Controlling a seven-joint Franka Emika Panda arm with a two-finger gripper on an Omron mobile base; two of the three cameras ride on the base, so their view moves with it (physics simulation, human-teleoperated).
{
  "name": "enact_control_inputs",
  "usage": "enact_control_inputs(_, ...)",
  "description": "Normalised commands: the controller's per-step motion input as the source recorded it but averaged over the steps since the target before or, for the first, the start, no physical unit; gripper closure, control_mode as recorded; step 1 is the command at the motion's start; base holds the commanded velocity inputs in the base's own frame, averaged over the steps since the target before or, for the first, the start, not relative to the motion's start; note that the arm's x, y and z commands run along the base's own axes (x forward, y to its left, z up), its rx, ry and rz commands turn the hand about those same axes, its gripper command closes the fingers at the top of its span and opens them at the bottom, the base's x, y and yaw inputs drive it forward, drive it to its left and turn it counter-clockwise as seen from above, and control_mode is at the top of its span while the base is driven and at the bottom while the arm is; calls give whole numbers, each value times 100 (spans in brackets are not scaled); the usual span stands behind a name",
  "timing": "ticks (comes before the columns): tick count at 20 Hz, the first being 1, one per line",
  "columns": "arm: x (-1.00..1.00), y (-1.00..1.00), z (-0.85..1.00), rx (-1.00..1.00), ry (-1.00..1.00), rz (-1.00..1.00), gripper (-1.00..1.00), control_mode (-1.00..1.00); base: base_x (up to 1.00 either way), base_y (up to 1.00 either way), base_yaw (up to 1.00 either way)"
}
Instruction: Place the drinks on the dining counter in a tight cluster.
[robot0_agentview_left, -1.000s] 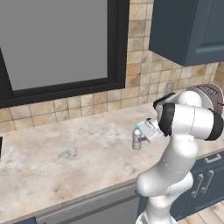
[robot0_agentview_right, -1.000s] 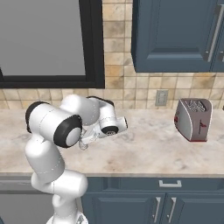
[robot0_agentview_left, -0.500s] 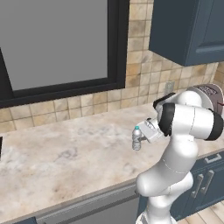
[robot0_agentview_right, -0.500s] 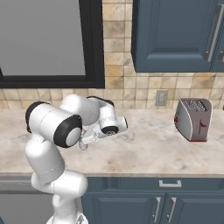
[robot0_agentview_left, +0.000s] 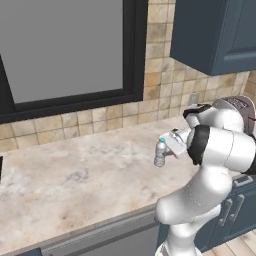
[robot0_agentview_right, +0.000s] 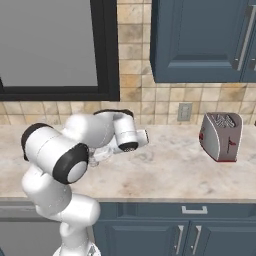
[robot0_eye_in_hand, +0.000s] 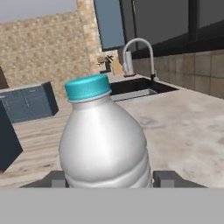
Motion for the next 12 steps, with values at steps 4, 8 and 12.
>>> enact_control_inputs(4, -45, 0, 100, 0, -1, 0, 100, -100, 0, 0, 0)
enact_control_inputs(8, -43, 0, 82, 0, 0, 0, 100, -100, 0, 0, 0)
enact_control_inputs(12, -18, -1, 33, 0, 2, 0, 100, -100, 0, 0, 0)
